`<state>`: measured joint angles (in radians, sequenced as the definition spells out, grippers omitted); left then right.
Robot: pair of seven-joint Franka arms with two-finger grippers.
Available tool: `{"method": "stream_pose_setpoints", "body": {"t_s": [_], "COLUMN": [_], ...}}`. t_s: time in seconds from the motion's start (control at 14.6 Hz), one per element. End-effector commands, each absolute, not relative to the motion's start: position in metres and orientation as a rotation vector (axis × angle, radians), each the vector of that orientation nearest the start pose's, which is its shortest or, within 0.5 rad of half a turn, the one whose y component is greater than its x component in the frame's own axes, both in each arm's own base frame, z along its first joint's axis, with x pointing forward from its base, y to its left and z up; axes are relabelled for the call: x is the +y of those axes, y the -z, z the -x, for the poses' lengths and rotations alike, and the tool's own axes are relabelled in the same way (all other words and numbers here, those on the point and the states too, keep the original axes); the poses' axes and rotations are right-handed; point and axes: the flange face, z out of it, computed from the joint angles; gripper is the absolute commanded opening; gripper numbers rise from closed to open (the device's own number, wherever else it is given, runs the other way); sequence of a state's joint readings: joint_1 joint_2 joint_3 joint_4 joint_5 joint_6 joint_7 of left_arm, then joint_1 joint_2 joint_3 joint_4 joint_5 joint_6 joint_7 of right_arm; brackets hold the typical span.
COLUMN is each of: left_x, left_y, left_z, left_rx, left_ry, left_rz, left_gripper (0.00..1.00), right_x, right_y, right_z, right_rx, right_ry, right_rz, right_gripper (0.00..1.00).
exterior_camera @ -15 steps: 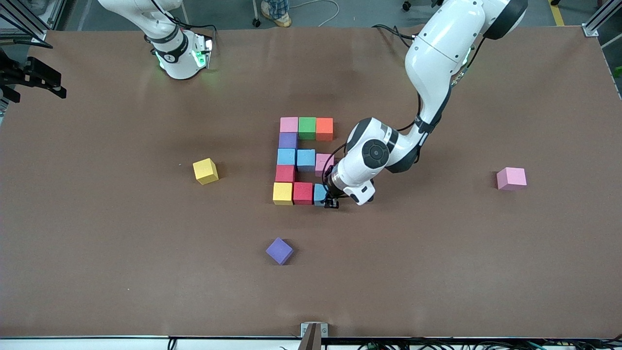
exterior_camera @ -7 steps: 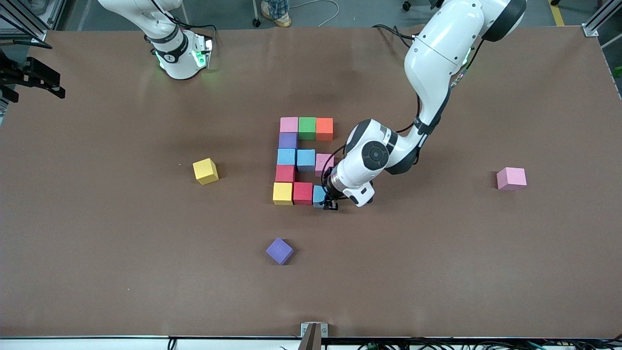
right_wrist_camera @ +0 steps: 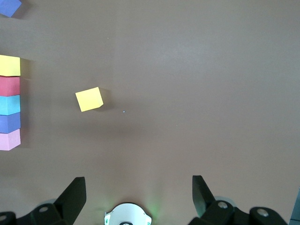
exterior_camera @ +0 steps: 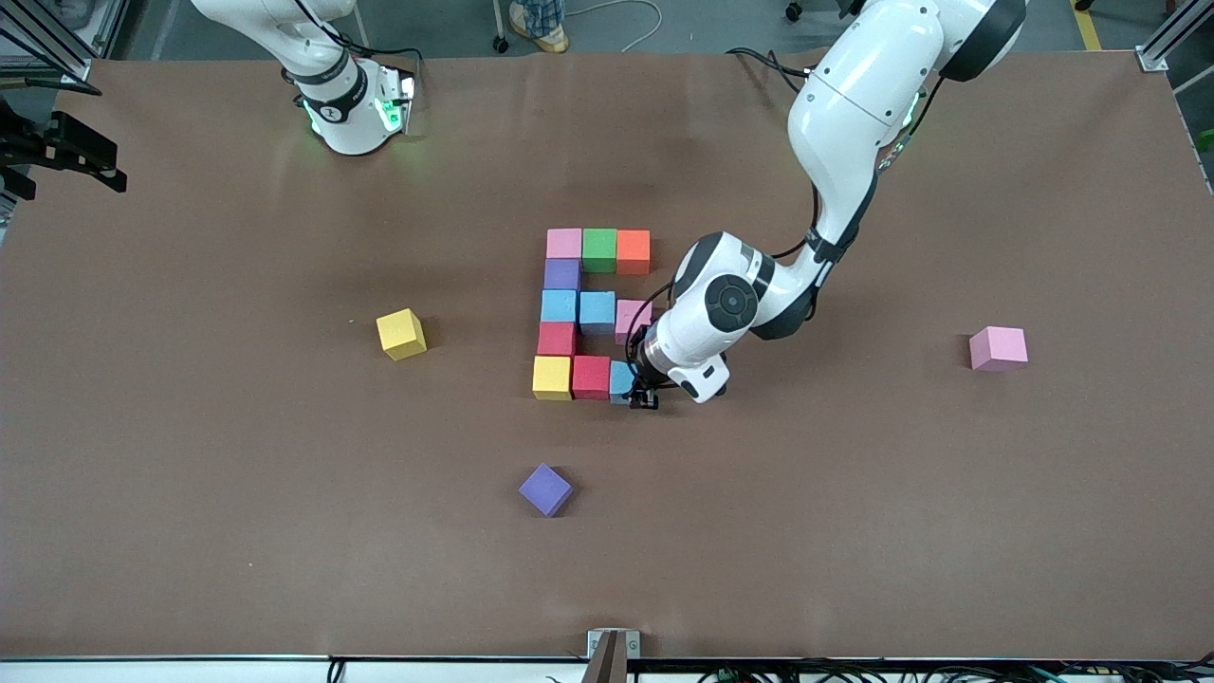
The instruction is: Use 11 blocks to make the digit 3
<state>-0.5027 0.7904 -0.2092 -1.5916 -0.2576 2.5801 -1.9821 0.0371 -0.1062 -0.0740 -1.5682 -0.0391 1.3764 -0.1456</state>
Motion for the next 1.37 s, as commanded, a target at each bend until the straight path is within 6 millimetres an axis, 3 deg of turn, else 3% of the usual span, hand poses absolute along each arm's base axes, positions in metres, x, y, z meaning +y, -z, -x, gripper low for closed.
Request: {"method": "stream_pose_setpoints", "body": {"t_s": [0.0, 0.07, 0.14, 0.21, 0.41, 0.62, 0.75, 0.89, 1.09, 1.16, 1.3], "left_x": [-0.454, -0.454, -0.453, -0.453, -0.452, -0.450, -0.442, -0.421, -0.408, -0.393, -0.379], "left_y": [-0.189, -0.189, -0.189, -0.191, -0.201, -0.228, -0.258, -0.288, -0.346, -0.361, -0.389], "left_z": [-0.559, -0.559, -0.559, -0.560, -0.566, -0.579, -0.587, -0.607, -0.616, -0.623, -0.629], "left_rx": [-2.369, -2.364, -2.358, -2.351, -2.362, -2.337, -2.231, -2.143, -2.107, -2.065, -1.886], "left_ry": [-0.456, -0.453, -0.451, -0.442, -0.429, -0.423, -0.328, -0.153, 0.010, 0.053, 0.097], "left_rz": [2.421, 2.427, 2.432, 2.444, 2.458, 2.482, 2.538, 2.610, 2.690, 2.710, 2.819], "left_gripper": [0.45, 0.53, 0.81, 1.00, 1.00, 1.00, 1.00, 1.00, 1.00, 1.00, 1.00], "right_x": [-0.025, -0.024, -0.024, -0.024, -0.024, -0.024, -0.024, -0.024, -0.024, -0.024, -0.024], "right_y": [-0.665, -0.665, -0.665, -0.665, -0.665, -0.665, -0.665, -0.665, -0.665, -0.665, -0.665], "right_z": [-0.494, -0.494, -0.494, -0.494, -0.494, -0.494, -0.494, -0.494, -0.494, -0.494, -0.494], "right_rx": [-0.164, -0.167, -0.167, -0.164, -0.164, -0.167, -0.167, -0.164, -0.164, -0.164, -0.164], "right_ry": [-0.145, -0.147, -0.145, -0.145, -0.145, -0.145, -0.145, -0.145, -0.147, -0.147, -0.147], "right_rz": [3.169, 3.168, 3.169, 3.169, 3.169, 3.169, 3.169, 3.169, 3.169, 3.169, 3.169], "right_gripper": [1.00, 1.00, 1.00, 1.00, 1.00, 1.00, 1.00, 1.00, 1.00, 1.00, 1.00]}}
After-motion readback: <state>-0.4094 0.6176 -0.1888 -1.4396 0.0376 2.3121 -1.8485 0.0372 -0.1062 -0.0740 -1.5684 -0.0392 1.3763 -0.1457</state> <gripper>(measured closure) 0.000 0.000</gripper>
